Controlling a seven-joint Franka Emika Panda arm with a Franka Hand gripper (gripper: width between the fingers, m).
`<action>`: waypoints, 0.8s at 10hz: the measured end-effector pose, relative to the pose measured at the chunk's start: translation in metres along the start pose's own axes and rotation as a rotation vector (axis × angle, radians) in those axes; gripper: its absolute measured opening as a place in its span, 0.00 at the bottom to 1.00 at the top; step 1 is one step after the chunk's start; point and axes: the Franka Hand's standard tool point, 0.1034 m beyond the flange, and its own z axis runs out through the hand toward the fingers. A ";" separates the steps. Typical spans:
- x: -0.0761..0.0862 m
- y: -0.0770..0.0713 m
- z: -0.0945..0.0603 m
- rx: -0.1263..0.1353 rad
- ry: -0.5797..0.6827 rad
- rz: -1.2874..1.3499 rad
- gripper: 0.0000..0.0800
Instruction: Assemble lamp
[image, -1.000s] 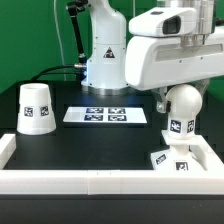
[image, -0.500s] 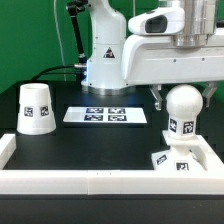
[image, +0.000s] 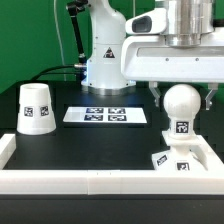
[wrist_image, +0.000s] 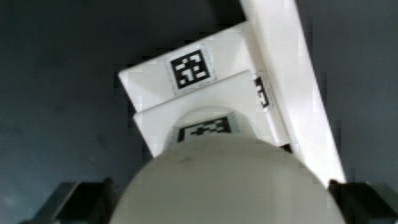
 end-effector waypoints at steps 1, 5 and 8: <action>0.000 0.000 0.000 0.002 -0.001 0.088 0.72; 0.002 0.003 -0.001 0.008 -0.006 0.400 0.72; 0.003 0.004 -0.001 0.011 -0.009 0.459 0.80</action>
Offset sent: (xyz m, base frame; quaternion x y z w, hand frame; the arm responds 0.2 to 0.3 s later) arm -0.0008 0.0030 -0.0008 -0.0004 0.0027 0.1640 0.9865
